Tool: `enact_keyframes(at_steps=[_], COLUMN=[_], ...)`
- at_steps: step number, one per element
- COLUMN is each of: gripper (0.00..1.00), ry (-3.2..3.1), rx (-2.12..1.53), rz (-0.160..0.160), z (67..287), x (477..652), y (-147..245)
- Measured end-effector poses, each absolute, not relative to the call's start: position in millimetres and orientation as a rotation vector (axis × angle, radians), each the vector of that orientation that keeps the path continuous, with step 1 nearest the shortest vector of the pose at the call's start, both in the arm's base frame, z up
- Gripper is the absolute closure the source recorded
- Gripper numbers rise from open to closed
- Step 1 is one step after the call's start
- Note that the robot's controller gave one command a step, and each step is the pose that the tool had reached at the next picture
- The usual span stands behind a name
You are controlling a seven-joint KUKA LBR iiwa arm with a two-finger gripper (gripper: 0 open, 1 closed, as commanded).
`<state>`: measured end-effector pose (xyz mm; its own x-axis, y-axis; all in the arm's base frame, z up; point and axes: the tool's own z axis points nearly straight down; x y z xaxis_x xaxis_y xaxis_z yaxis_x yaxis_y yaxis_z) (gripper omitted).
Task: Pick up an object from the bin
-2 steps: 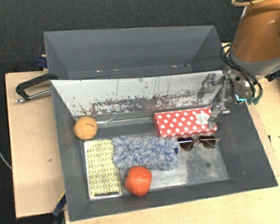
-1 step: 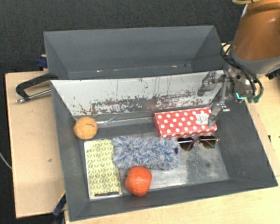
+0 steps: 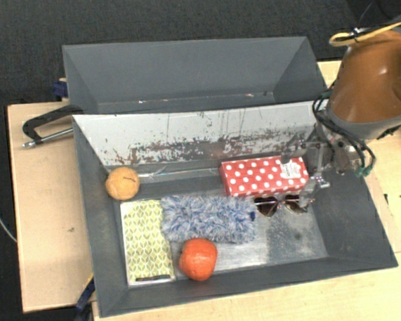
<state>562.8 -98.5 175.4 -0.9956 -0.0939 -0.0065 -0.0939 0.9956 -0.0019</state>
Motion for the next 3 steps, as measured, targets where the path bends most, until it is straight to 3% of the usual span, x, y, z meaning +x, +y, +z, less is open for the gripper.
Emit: enact_keyframes(at_steps=[1, 2, 3], gripper=[0.0, 1.0, 0.0], ry=[3.123, 3.113, 3.116], rx=[-0.295, -0.372, -0.373], rz=[-0.001, 0.0, 0.0], z=[99, 87, 86], x=[544.5, 543.2, 542.6], y=[-96, -95, -95])
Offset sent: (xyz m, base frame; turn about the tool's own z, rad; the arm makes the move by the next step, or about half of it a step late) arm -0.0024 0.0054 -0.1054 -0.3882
